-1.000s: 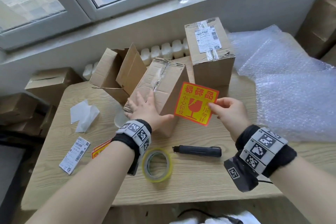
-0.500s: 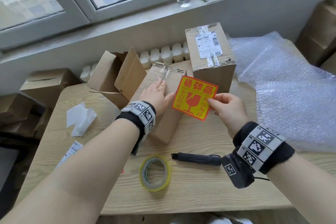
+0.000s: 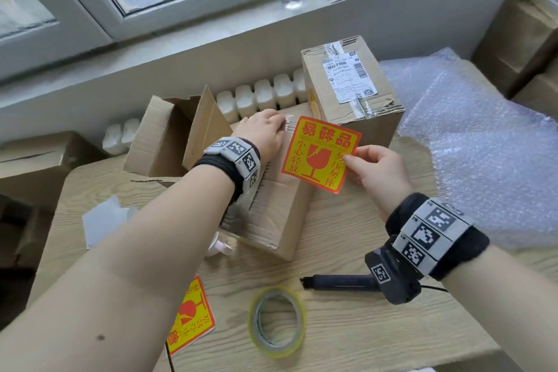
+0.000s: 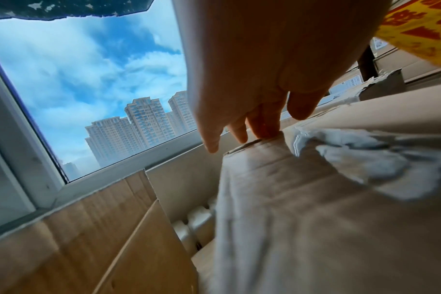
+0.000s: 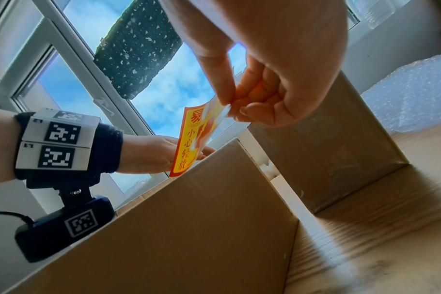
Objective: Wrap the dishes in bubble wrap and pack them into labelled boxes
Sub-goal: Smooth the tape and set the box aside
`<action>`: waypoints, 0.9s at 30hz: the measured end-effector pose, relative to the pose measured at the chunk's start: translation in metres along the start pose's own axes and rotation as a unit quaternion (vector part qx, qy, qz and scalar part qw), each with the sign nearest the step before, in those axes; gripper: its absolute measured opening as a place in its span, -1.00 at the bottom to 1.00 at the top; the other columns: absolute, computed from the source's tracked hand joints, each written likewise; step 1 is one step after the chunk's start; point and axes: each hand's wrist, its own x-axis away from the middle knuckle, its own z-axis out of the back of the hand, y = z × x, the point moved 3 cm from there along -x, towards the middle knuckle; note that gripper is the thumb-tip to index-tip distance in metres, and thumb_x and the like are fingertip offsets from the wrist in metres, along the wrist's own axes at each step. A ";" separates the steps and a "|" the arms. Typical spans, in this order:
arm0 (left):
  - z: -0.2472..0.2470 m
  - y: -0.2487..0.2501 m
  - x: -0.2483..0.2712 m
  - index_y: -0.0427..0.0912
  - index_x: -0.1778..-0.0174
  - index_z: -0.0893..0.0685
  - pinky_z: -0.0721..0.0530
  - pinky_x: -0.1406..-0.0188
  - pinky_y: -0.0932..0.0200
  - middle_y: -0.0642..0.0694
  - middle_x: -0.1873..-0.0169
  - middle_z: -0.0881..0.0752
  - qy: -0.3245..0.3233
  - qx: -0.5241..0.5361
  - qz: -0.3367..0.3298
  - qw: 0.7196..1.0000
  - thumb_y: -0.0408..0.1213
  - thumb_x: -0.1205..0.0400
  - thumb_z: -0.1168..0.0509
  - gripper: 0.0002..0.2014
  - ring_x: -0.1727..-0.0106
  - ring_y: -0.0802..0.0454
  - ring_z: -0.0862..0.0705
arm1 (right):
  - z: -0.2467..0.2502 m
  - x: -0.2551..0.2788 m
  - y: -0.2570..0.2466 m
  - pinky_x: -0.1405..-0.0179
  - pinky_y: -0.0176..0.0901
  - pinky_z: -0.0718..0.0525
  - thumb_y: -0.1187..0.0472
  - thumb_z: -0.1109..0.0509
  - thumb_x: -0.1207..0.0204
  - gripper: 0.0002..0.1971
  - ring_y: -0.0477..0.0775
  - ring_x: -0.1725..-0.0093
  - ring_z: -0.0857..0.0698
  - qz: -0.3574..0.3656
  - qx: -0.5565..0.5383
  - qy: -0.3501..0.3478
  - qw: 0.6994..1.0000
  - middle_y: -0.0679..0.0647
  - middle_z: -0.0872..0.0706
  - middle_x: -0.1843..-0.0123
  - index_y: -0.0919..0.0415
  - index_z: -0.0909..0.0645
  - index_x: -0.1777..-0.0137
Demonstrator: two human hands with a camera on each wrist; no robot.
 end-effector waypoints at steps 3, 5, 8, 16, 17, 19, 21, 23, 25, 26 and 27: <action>0.005 -0.005 -0.011 -0.02 -0.45 -0.48 -0.38 -0.43 -0.08 -0.02 -0.46 -0.45 -0.022 -0.001 -0.004 1.000 -0.11 -0.74 -0.01 -0.63 -0.46 -0.10 -0.43 | -0.001 -0.004 0.001 0.02 -0.05 -0.69 0.27 -0.47 -0.49 -0.88 0.09 0.08 -0.73 -0.003 -0.004 0.010 1.000 0.08 -0.76 0.15 0.08 -0.63 0.23; 0.004 -0.007 -0.020 0.02 -0.42 -0.50 -0.39 -0.42 -0.08 -0.04 -0.45 -0.46 -0.050 0.010 0.004 0.999 -0.06 -0.75 0.02 -0.63 -0.46 -0.10 -0.41 | -0.001 -0.004 0.001 0.16 -0.21 -0.60 0.28 -0.46 -0.50 -0.88 0.03 0.14 -0.69 -0.002 -0.004 0.018 1.000 0.06 -0.73 0.18 0.08 -0.62 0.23; -0.002 -0.005 -0.030 0.02 -0.43 -0.51 -0.35 -0.42 -0.11 -0.05 -0.47 -0.46 -0.088 -0.009 0.011 0.996 -0.02 -0.76 0.10 -0.58 -0.49 -0.10 -0.38 | 0.001 -0.004 0.003 0.21 -0.25 -0.54 0.29 -0.46 -0.49 -0.87 -0.02 0.19 -0.67 -0.002 -0.009 0.030 1.000 0.06 -0.73 0.19 0.09 -0.61 0.23; 0.019 0.001 -0.035 -0.02 -0.57 -0.35 -0.16 -0.56 -0.05 -0.14 -0.59 -0.27 -0.097 0.000 0.033 0.995 0.12 -0.73 0.06 -0.48 -0.60 -0.17 -0.19 | 0.012 -0.005 0.014 0.22 -0.23 -0.55 0.31 -0.46 -0.49 -0.86 0.00 0.21 -0.65 -0.016 -0.014 0.047 0.999 0.13 -0.74 0.15 0.08 -0.63 0.24; 0.023 0.000 -0.028 -0.06 -0.57 -0.34 -0.20 -0.53 -0.06 -0.22 -0.56 -0.30 -0.077 0.013 0.042 0.996 0.17 -0.70 0.00 -0.43 -0.57 -0.22 -0.22 | 0.013 -0.004 0.017 0.25 -0.25 -0.55 0.32 -0.45 -0.49 -0.86 0.00 0.23 -0.64 -0.023 -0.022 0.042 0.999 0.15 -0.74 0.15 0.09 -0.63 0.24; 0.024 0.003 -0.004 -0.11 -0.58 -0.30 -0.25 -0.50 -0.09 -0.28 -0.53 -0.32 -0.064 0.001 0.063 0.996 0.27 -0.61 -0.12 -0.29 -0.54 -0.28 -0.26 | 0.014 -0.002 0.023 0.32 -0.30 -0.53 0.34 -0.42 -0.50 -0.86 -0.04 0.27 -0.63 -0.041 -0.041 0.038 0.998 0.14 -0.73 0.17 0.11 -0.62 0.24; 0.016 0.009 0.025 -0.08 -0.62 -0.20 -0.30 -0.48 -0.15 -0.30 -0.54 -0.27 -0.086 0.008 0.096 0.992 0.37 -0.46 -0.24 -0.10 -0.53 -0.35 -0.26 | 0.015 0.001 0.027 0.37 -0.31 -0.52 0.36 -0.39 -0.52 -0.82 -0.08 0.32 -0.61 -0.059 -0.067 0.049 0.995 0.08 -0.69 0.26 0.10 -0.59 0.26; 0.001 0.014 0.052 0.02 -0.67 0.03 -0.27 -0.50 -0.28 -0.33 -0.61 -0.09 -0.127 0.039 0.145 0.981 0.43 -0.32 -0.34 0.11 -0.57 -0.45 -0.15 | 0.017 0.001 0.031 0.38 -0.27 -0.49 0.36 -0.37 -0.53 -0.81 -0.07 0.34 -0.59 -0.074 -0.093 0.065 0.991 0.04 -0.66 0.30 0.10 -0.57 0.27; -0.014 0.017 0.071 0.10 -0.66 0.21 -0.20 -0.51 -0.43 -0.31 -0.64 0.16 -0.161 0.056 0.192 0.966 0.45 -0.24 -0.39 0.23 -0.59 -0.54 0.06 | 0.019 0.001 0.035 0.39 -0.24 -0.48 0.34 -0.36 -0.53 -0.83 -0.06 0.33 -0.58 -0.089 -0.101 0.062 0.989 0.05 -0.65 0.31 0.11 -0.57 0.26; -0.020 0.017 0.077 0.13 -0.65 0.25 -0.18 -0.49 -0.49 -0.31 -0.64 0.25 -0.166 0.057 0.213 0.961 0.45 -0.22 -0.41 0.26 -0.59 -0.55 0.13 | 0.020 0.001 0.036 0.39 -0.24 -0.48 0.33 -0.36 -0.53 -0.83 -0.05 0.33 -0.58 -0.094 -0.100 0.056 0.989 0.05 -0.65 0.31 0.11 -0.57 0.27; -0.025 0.016 0.082 0.15 -0.64 0.28 -0.18 -0.48 -0.52 -0.30 -0.63 0.31 -0.164 0.058 0.231 0.957 0.45 -0.20 -0.42 0.28 -0.59 -0.56 0.16 | 0.020 0.002 0.038 0.40 -0.24 -0.47 0.33 -0.36 -0.53 -0.83 -0.05 0.35 -0.57 -0.097 -0.100 0.048 0.989 0.05 -0.64 0.32 0.11 -0.57 0.27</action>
